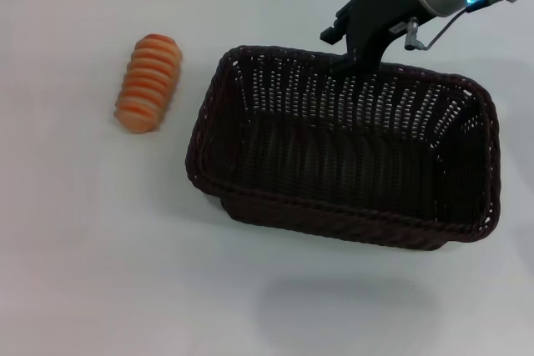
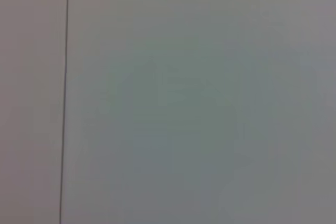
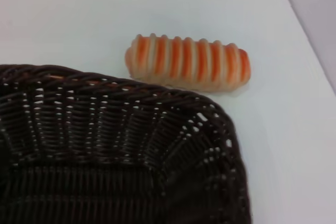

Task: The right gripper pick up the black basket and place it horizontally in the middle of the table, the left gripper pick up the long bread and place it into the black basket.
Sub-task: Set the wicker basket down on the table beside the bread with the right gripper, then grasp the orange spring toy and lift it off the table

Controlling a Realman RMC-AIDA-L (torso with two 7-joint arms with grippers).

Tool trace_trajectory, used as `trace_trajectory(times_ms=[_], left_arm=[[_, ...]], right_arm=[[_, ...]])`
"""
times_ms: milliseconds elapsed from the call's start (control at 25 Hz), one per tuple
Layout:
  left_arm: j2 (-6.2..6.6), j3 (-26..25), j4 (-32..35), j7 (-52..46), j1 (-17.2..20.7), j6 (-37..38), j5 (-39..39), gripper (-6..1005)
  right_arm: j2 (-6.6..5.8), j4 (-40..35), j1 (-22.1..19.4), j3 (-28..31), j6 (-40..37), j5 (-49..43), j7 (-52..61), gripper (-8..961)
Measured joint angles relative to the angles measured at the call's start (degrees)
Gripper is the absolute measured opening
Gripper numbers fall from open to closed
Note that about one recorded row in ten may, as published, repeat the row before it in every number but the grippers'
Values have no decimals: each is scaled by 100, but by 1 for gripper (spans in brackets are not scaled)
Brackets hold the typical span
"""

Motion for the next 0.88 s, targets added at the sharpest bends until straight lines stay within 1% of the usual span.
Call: trace_trajectory(times_ms=[80, 200, 280, 360, 440, 480, 520, 600, 640, 760, 880], left_arm=[[0, 10, -16, 0, -4, -11, 1, 858], [-1, 11, -28, 0, 1, -21, 0, 858], [0, 13, -50, 0, 4, -101, 0, 857], [2, 14, -105, 0, 3, -180, 0, 857], [2, 20, -187, 1, 8, -244, 1, 857], [3, 21, -235, 10, 12, -262, 0, 858], [2, 21, -266, 20, 12, -283, 0, 858], [-2, 28, -346, 33, 12, -332, 0, 858], [-3, 30, -375, 35, 11, -362, 0, 858], [-5, 62, -450, 41, 6, -439, 0, 859], [-13, 136, -524, 46, 17, -462, 0, 858]], right_arm=[[27, 209, -77, -18, -57, -89, 82, 309], [48, 754, -285, -12, -79, -214, 326, 389], [48, 1320, -523, 23, -71, -241, 599, 443], [75, 2112, -881, 75, -72, -243, 936, 443], [216, 3278, -1455, 176, -141, -238, 1220, 443], [313, 3849, -1751, 224, -182, -242, 1284, 443], [402, 4358, -2031, 261, -228, -242, 1297, 443], [518, 5187, -2504, 299, -280, -225, 1367, 443], [532, 5542, -2711, 307, -285, -184, 1459, 443], [533, 6300, -3219, 327, -304, -76, 1809, 443], [551, 6993, -3811, 337, -616, 5, 2064, 443]])
